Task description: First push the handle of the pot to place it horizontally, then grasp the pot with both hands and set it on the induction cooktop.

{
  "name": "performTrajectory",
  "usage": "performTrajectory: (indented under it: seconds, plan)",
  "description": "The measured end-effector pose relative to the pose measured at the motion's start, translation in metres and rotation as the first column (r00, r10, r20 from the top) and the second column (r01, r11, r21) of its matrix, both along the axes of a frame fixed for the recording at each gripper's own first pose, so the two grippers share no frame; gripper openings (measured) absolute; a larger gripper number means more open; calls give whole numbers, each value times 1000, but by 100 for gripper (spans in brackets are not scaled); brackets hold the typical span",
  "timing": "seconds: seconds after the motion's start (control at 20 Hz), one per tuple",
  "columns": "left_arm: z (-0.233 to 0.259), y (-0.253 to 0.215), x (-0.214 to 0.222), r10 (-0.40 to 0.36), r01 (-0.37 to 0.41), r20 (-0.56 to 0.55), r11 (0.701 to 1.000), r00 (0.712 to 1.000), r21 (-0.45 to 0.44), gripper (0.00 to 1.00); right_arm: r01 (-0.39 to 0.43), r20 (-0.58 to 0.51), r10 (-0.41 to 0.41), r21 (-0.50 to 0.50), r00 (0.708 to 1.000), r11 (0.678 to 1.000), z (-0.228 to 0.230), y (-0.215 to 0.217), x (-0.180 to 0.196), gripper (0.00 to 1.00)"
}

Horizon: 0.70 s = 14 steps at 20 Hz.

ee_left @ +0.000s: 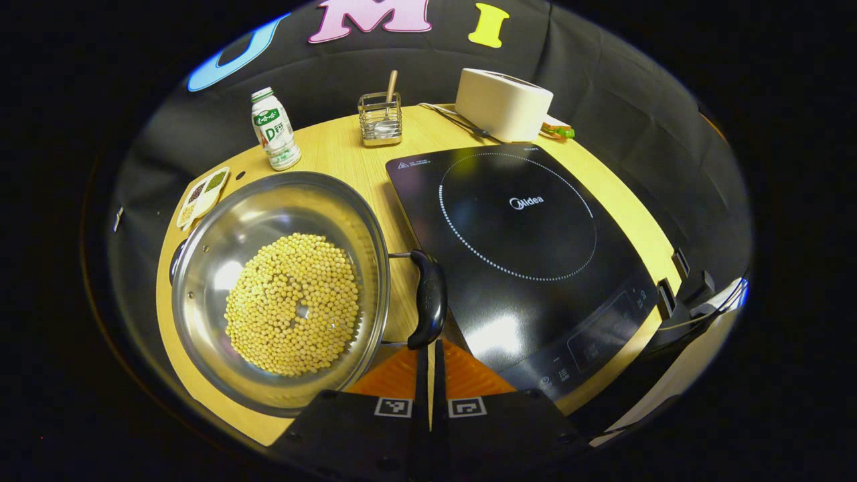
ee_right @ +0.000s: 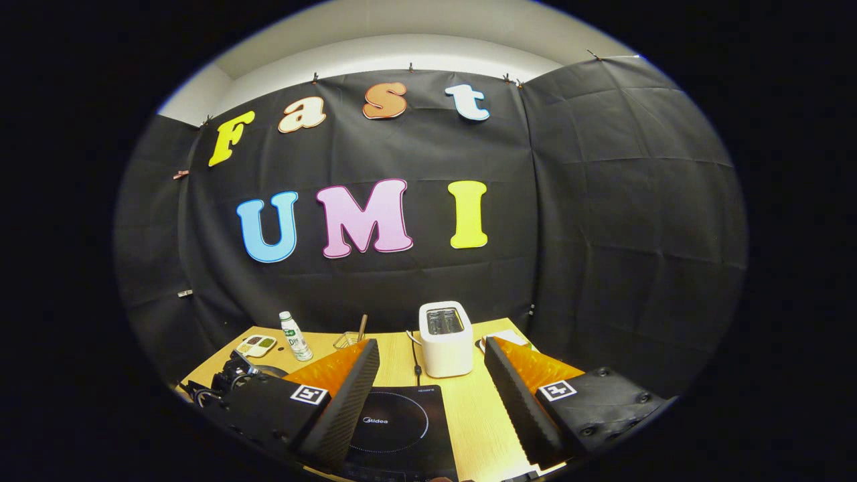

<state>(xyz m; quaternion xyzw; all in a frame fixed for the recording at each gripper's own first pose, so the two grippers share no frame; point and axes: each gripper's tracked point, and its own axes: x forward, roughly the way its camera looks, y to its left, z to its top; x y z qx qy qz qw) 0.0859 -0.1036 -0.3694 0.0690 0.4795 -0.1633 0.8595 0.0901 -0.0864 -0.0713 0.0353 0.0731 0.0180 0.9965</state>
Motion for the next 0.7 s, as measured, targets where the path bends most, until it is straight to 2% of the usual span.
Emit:
performTrajectory:
  seconds: [0.35,0.7]
  plan:
    - [4,-2,25,36,-36,5,999,999,-24,5,23,4,-23,-3,1000,1000,0,-11,2,98]
    - [10,1,49,133,-132,11,989,991,-73,5,56,-36,-55,29,998,998,-12,-25,5,99]
